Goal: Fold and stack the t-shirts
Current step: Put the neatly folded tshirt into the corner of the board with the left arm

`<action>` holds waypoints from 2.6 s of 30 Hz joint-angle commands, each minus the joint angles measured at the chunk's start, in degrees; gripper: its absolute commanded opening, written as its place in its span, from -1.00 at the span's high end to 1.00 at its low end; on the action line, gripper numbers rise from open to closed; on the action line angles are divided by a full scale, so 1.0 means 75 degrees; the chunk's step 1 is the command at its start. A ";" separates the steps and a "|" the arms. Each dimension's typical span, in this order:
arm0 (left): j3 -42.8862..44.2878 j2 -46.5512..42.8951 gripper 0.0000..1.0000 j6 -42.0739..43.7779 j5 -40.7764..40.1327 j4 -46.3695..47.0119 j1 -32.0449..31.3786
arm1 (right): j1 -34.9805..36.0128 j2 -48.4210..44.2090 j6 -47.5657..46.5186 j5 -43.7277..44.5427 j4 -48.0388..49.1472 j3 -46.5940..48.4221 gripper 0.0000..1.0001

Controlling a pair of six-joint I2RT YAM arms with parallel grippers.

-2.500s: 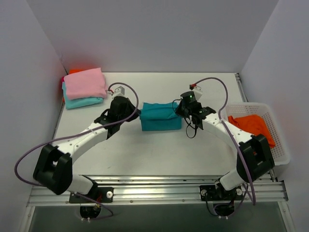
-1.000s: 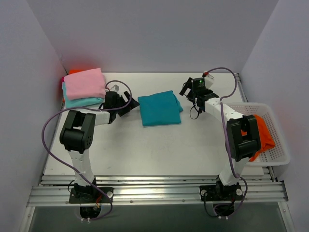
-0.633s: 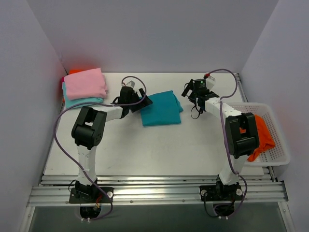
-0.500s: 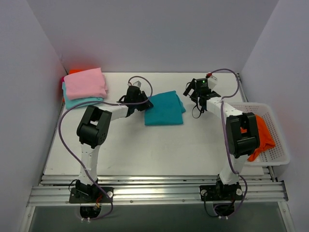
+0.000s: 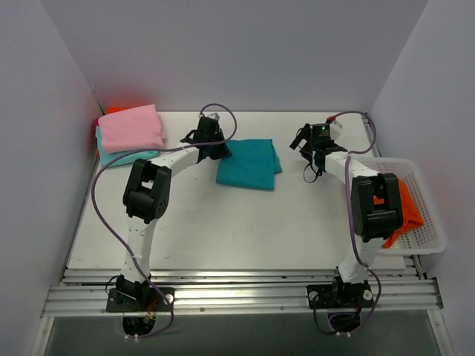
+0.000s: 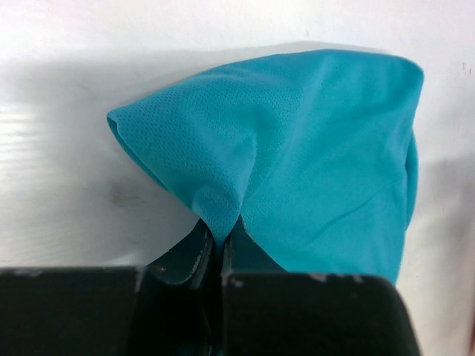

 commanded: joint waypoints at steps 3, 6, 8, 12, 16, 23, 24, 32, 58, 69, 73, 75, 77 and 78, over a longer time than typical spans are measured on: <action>0.1641 -0.0502 0.95 0.0978 -0.0269 -0.1745 0.0733 | -0.0101 -0.0572 0.0078 -0.0372 0.0333 -0.0111 -1.00; 0.2345 -0.0513 0.95 0.1248 -0.0468 -0.2402 0.0909 | -0.0171 -0.0572 0.0090 -0.0536 0.0379 -0.0134 -1.00; 0.2754 -0.0537 0.95 0.1366 -0.0701 -0.2787 0.0991 | -0.0218 -0.0595 0.0090 -0.0630 0.0415 -0.0158 -1.00; 0.3516 -0.0421 0.95 0.1588 -0.0808 -0.3351 0.1318 | -0.0324 -0.0619 0.0137 -0.0665 0.0531 -0.0216 -1.00; 0.4535 -0.0116 0.95 0.1799 -0.0936 -0.4146 0.1565 | -0.0382 -0.0572 0.0148 -0.0958 0.0567 -0.0228 -1.00; 0.7276 0.0833 0.95 0.2339 -0.0961 -0.5624 0.2115 | -0.0499 -0.0478 0.0148 -0.1122 0.0660 -0.0275 -1.00; 0.8022 0.1101 0.95 0.2397 -0.0937 -0.5800 0.2221 | -0.0500 -0.0455 0.0160 -0.1134 0.0684 -0.0275 -1.00; 0.7679 0.0717 0.95 0.2257 -0.0246 -0.5778 0.4036 | -0.0558 -0.0162 0.0160 -0.1310 0.0766 -0.0193 -1.00; 0.4939 -0.0766 -0.88 0.1297 -0.2527 -0.4607 0.5726 | -0.0547 0.0741 0.0055 -0.1767 0.0860 0.0322 -1.00; 0.1716 -0.4285 -0.88 0.1495 -0.3457 -0.3107 0.3736 | 0.0856 -0.0348 -0.1104 -0.1416 0.1129 0.0474 -0.99; -0.0894 -0.6030 -0.88 0.1542 -0.3526 -0.1671 0.2528 | 0.1830 -0.1178 -0.1947 -0.0784 0.1328 0.0346 -1.00; -0.2582 -0.6895 -0.88 0.1461 -0.3562 -0.1175 0.2130 | 0.2135 -0.1426 -0.2171 -0.0212 0.1434 0.0229 -1.00; -0.3567 -0.7390 -0.88 0.1285 -0.3457 -0.0483 0.1965 | 0.2499 -0.1825 -0.2428 0.0141 0.1434 0.0042 -1.00; -0.4314 -0.7764 -0.88 0.1215 -0.3387 -0.0319 0.1918 | 0.2581 -0.1977 -0.2499 0.0294 0.1504 -0.0052 -1.00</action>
